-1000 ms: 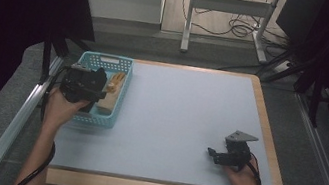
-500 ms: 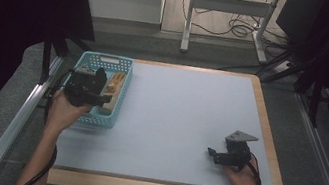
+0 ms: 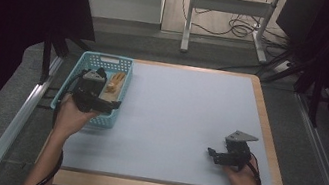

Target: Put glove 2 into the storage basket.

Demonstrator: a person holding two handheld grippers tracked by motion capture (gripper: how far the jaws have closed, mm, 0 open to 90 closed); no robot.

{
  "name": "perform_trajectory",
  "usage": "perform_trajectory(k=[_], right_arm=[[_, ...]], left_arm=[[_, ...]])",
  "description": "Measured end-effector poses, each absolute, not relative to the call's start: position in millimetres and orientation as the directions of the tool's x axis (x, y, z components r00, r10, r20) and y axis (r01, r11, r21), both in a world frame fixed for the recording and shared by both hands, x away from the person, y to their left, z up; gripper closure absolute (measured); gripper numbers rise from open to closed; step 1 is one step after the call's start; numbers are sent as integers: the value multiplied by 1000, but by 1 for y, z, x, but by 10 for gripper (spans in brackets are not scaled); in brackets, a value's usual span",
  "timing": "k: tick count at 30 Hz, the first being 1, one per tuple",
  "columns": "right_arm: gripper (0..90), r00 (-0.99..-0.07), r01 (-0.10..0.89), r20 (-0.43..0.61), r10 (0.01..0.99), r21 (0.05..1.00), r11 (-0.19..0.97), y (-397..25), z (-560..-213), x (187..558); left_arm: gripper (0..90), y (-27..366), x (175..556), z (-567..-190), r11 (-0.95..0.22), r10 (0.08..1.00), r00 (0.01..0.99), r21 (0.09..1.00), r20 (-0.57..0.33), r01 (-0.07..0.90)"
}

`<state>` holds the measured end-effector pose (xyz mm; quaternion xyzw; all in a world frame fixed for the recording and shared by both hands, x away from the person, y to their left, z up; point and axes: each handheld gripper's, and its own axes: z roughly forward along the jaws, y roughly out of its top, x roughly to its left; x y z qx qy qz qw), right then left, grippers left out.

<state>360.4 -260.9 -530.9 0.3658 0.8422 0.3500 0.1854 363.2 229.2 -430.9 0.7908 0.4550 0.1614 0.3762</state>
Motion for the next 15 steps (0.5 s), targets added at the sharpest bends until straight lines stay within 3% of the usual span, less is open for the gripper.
perform_trajectory(k=[15], right_arm=[[157, -664, 484, -60, 745, 725, 489, -261, -531, 361]], left_arm=[[7, 191, 359, -445, -336, 795, 598, 748, -101, 573]])
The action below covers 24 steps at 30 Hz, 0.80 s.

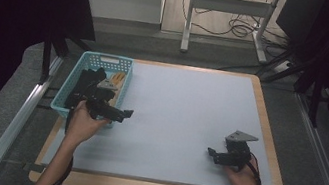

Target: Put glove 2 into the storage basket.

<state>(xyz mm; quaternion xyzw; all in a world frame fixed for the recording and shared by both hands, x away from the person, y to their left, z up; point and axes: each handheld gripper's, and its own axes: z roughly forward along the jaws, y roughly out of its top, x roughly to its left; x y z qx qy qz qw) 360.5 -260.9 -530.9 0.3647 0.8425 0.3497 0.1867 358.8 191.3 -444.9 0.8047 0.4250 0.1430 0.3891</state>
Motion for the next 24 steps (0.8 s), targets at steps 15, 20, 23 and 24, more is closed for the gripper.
perform_trajectory(k=[15, 20, 23, 24], right_arm=[[157, -663, 485, -58, 746, 726, 488, -261, -531, 360], [157, -663, 486, -57, 746, 726, 487, -261, -531, 360], [157, -663, 485, -58, 746, 726, 488, -261, -531, 361], [157, -663, 486, -58, 746, 726, 488, -261, -531, 360]], left_arm=[[0, 149, 349, -457, -391, 736, 671, 755, -86, 526], [0, 137, 346, -461, -396, 716, 692, 764, -91, 509], [0, 131, 343, -464, -398, 707, 702, 768, -92, 501], [0, 129, 342, -466, -397, 703, 705, 770, -94, 499]])
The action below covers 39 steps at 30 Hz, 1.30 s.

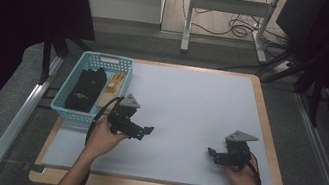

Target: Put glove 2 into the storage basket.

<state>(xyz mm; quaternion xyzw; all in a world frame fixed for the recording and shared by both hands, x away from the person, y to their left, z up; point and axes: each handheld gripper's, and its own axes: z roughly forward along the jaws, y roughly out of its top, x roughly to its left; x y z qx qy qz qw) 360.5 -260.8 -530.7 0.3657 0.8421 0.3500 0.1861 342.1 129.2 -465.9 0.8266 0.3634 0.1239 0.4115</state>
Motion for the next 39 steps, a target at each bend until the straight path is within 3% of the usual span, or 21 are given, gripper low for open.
perform_trajectory(k=[23, 39], right_arm=[[157, -664, 485, -58, 746, 726, 488, -261, -531, 360], [157, -663, 485, -58, 747, 726, 487, -261, -531, 361]], left_arm=[[0, 103, 324, -510, -443, 649, 757, 771, -77, 458], [0, 91, 319, -537, -516, 641, 766, 712, -46, 475]])
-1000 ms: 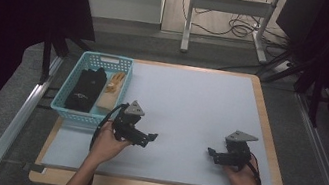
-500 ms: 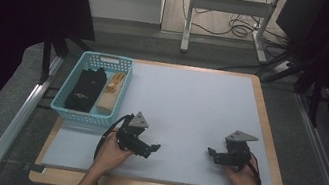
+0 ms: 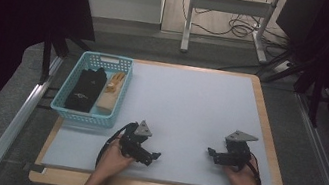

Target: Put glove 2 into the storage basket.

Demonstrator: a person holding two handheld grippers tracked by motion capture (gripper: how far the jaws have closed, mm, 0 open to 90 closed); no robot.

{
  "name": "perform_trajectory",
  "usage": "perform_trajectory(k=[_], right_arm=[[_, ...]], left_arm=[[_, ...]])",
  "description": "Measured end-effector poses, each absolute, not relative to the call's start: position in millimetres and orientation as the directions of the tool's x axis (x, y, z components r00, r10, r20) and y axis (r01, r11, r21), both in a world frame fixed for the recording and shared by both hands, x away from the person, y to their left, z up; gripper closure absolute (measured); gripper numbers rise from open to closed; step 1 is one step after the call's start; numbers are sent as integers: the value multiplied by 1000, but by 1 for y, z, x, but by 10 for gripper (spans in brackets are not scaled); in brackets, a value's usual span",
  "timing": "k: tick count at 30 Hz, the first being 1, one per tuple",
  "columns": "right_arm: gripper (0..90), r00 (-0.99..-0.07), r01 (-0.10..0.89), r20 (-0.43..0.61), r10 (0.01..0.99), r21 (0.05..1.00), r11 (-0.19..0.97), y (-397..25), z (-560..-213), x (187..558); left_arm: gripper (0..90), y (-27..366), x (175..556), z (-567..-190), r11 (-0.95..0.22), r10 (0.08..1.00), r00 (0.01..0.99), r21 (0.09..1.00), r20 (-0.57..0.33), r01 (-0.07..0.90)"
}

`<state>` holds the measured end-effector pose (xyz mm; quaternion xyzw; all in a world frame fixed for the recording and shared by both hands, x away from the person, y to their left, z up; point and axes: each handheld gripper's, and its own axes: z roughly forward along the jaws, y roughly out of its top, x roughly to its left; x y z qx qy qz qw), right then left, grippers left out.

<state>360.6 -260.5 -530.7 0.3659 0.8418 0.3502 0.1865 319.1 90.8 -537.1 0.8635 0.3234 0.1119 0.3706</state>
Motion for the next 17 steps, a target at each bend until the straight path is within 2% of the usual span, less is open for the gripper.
perform_trajectory(k=[17], right_arm=[[156, -663, 485, -59, 747, 726, 488, -261, -531, 360]], left_arm=[[0, 86, 318, -546, -536, 651, 758, 688, -31, 489]])
